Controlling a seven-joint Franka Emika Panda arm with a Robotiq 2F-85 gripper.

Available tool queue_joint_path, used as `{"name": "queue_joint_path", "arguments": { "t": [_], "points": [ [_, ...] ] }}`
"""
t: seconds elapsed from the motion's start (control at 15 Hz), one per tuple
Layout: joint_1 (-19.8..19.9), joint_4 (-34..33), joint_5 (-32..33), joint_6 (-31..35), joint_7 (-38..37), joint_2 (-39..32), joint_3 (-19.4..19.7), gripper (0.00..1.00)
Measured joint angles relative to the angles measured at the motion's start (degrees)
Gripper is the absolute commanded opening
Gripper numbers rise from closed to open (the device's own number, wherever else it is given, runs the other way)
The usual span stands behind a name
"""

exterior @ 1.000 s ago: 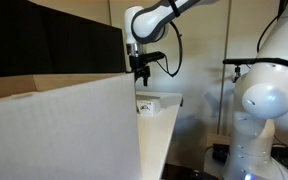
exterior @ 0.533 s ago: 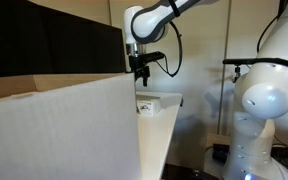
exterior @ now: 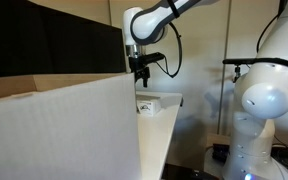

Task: Put the left and right small boxes in the big box, respectively

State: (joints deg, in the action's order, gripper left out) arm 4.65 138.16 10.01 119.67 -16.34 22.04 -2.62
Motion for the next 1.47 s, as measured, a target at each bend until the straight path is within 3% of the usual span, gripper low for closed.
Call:
{"name": "queue_joint_path", "arguments": {
  "t": [0.6,0.93,1.47],
  "points": [
    [2.86,-0.72,2.27,-0.01,0.54,-3.05,4.21,1.00],
    [3.37,1.69,2.27,-0.10,8.36,-3.42,8.77,1.00],
    [1.93,1.44,2.16,-0.10,9.85,-5.92,7.96,1.00]
  ]
}}
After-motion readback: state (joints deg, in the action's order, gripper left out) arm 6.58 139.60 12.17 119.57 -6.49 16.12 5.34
